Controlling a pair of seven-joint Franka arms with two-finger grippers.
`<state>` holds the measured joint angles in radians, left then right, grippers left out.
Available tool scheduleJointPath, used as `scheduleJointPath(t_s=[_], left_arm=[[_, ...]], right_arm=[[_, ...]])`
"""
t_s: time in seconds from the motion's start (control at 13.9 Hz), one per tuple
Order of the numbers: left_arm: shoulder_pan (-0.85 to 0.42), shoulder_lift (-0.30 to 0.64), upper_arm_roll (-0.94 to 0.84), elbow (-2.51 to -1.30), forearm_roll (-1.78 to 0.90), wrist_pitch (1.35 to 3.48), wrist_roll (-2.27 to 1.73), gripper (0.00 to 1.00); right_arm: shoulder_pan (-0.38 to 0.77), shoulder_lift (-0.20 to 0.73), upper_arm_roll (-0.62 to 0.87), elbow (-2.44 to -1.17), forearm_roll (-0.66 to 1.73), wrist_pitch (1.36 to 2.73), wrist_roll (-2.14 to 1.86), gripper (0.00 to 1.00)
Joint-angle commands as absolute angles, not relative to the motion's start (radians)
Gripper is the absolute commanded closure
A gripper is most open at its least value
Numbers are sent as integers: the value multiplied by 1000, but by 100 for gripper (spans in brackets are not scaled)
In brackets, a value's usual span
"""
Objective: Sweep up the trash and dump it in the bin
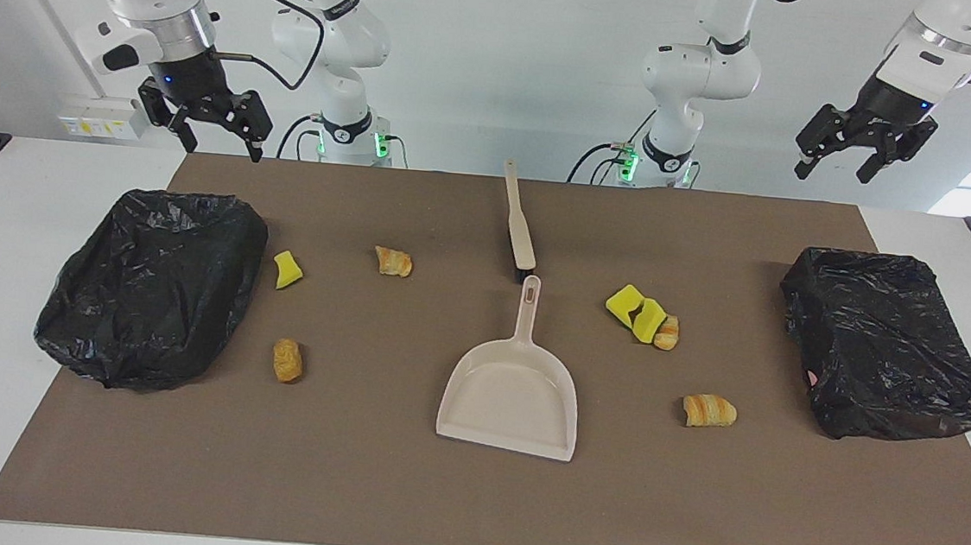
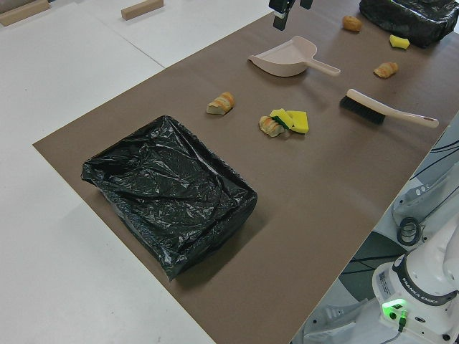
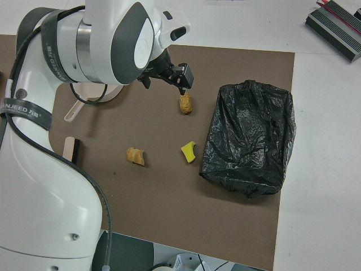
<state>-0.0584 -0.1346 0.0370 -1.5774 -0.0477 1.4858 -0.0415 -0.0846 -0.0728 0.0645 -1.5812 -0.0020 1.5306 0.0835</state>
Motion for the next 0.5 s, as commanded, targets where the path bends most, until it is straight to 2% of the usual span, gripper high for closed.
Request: scheduleJointPath(t_s=[0.0,0.43], left_arm=[[-52,-164,37,-1612,-61,1506,-26,0],[-48,-164,37,-1614,-61,1506,-26,0]], right_arm=[[-89,-81,63,-1571,12,1511,95,0],[-83,-92,67,-1577,26,1491,94,0]])
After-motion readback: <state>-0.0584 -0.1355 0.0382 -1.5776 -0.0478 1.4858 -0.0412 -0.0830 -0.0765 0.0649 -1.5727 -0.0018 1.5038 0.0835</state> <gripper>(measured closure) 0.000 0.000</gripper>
